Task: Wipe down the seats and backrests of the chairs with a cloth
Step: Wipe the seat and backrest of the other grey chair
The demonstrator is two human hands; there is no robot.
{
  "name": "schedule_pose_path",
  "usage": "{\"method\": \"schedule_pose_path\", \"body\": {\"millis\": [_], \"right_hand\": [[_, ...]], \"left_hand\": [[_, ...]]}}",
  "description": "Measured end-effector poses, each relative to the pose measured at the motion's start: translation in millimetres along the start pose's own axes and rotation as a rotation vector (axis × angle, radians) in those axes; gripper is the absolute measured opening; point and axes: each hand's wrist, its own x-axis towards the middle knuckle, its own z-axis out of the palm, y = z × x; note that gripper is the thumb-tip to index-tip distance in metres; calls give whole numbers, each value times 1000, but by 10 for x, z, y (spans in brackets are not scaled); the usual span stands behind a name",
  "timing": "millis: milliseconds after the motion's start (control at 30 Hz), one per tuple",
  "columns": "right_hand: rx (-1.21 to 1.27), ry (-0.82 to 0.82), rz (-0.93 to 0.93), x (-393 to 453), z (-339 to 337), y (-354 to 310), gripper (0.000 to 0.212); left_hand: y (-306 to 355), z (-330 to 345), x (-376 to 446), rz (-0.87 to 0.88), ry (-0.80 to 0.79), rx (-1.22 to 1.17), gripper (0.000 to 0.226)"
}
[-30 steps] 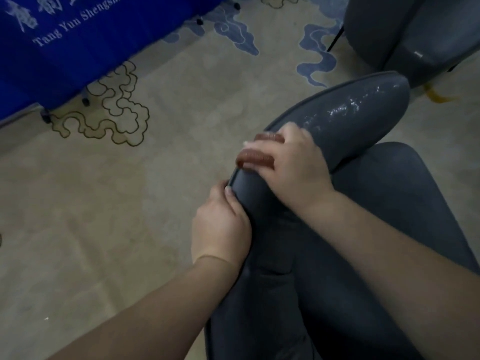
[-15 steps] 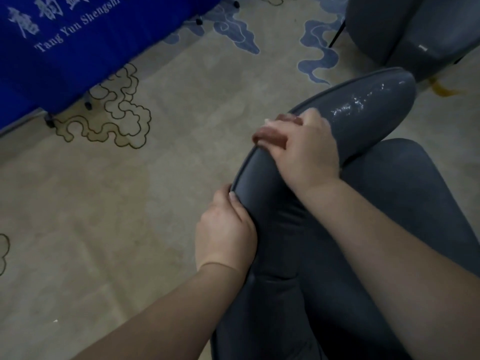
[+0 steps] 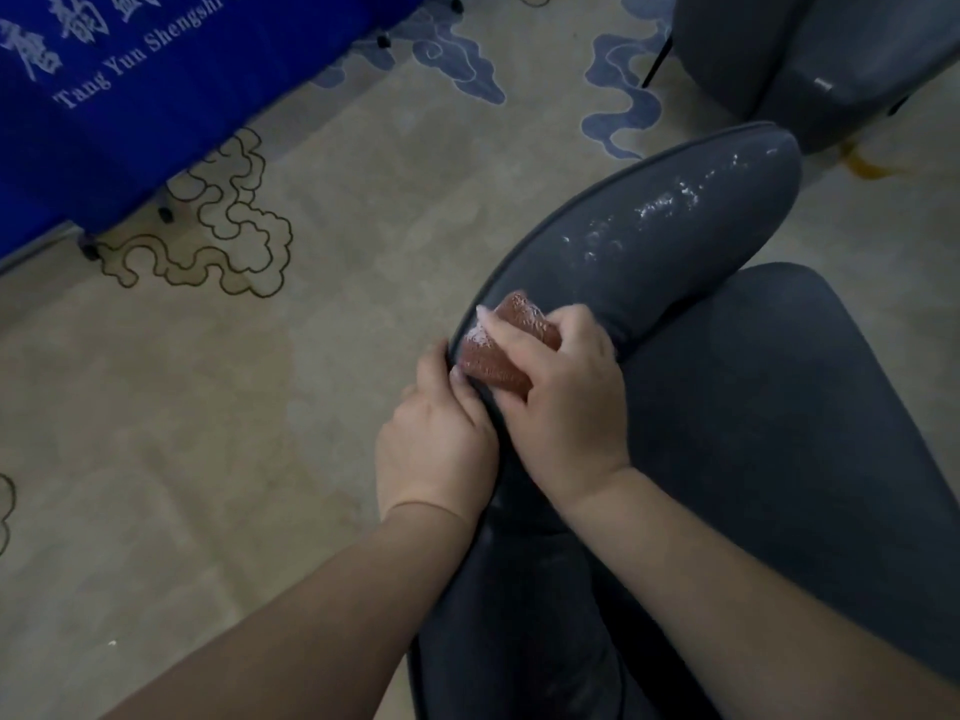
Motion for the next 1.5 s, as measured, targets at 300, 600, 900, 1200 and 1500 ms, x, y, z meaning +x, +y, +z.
{"method": "schedule_pose_path", "body": {"millis": [300, 600, 900, 1200, 1500], "right_hand": [[-145, 137, 315, 527, -62, 495, 50], [-23, 152, 410, 262, -33, 480, 55], [85, 319, 580, 383, -82, 607, 85], [75, 316, 576, 476, -6, 620, 47], [-88, 315, 555, 1032, -124, 809, 39]], "left_hand": [[-1, -3, -12, 58, -61, 113, 52], [21, -37, 43, 34, -207, 156, 52], [457, 134, 908, 234, -358, 86, 50], [411, 204, 907, 248, -288, 109, 47], [428, 182, 900, 257, -310, 112, 52]]}}
